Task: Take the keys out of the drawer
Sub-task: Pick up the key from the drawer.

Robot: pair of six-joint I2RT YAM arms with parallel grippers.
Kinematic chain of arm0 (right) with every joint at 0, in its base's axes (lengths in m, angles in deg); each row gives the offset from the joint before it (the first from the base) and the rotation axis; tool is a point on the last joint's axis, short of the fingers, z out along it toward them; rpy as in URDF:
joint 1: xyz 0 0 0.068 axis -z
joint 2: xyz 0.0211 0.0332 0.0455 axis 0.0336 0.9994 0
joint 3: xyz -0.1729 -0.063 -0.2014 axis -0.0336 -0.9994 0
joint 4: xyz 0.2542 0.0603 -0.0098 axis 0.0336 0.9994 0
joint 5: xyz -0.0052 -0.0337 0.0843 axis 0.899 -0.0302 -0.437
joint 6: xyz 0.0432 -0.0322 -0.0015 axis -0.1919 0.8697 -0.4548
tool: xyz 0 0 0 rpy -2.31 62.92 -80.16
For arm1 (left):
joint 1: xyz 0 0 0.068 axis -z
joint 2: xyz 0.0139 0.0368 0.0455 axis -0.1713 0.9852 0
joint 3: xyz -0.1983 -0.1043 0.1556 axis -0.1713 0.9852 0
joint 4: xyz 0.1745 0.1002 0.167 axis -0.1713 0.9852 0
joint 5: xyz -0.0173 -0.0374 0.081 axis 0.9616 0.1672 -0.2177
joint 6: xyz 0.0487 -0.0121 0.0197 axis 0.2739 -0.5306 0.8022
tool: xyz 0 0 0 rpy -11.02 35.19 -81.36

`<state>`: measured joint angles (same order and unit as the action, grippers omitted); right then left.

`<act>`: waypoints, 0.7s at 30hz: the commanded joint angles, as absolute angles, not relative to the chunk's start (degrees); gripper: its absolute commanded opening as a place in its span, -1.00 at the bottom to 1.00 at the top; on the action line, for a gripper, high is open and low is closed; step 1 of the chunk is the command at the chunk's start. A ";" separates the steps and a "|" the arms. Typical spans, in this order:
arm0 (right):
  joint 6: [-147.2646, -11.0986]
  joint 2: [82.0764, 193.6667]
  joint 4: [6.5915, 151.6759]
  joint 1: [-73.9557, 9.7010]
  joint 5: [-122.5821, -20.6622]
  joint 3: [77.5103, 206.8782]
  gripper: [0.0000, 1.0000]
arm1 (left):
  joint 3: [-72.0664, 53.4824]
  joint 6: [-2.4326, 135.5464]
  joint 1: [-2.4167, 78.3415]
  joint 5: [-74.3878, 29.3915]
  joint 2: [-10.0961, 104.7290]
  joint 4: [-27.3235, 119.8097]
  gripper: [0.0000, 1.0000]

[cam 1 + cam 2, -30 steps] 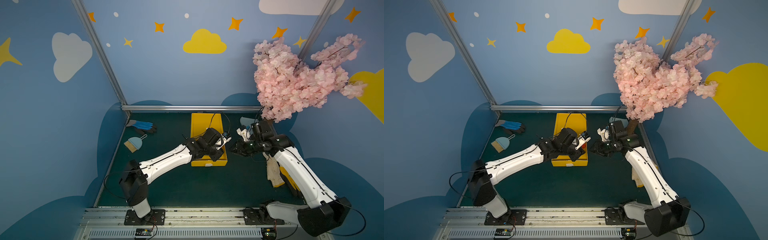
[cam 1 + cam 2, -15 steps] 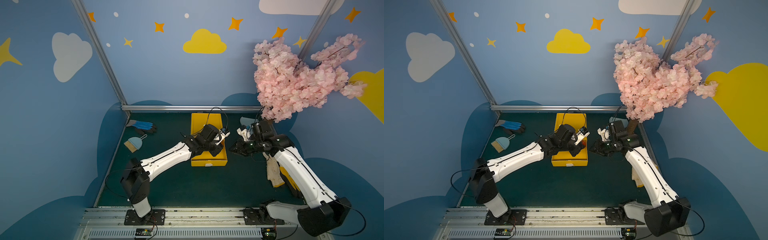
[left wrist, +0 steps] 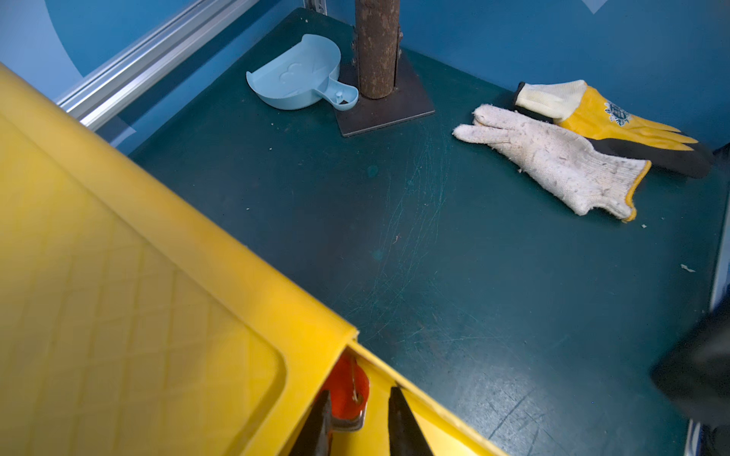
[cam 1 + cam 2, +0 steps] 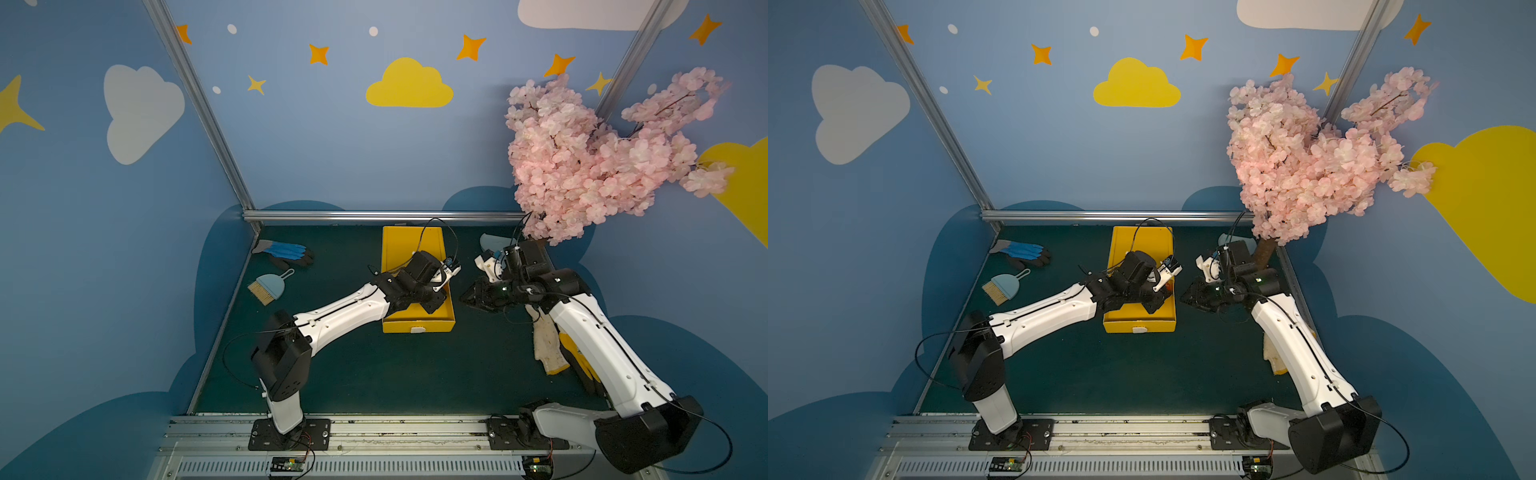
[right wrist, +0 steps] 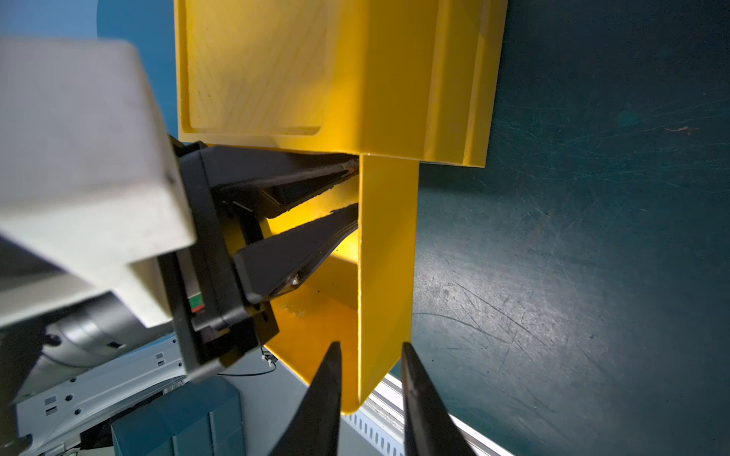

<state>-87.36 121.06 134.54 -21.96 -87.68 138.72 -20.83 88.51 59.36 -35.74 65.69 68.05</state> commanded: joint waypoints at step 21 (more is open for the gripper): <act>-80.46 120.72 141.51 -19.67 -87.39 142.85 -0.45 | -22.36 87.78 61.20 -37.26 69.19 66.09 -0.94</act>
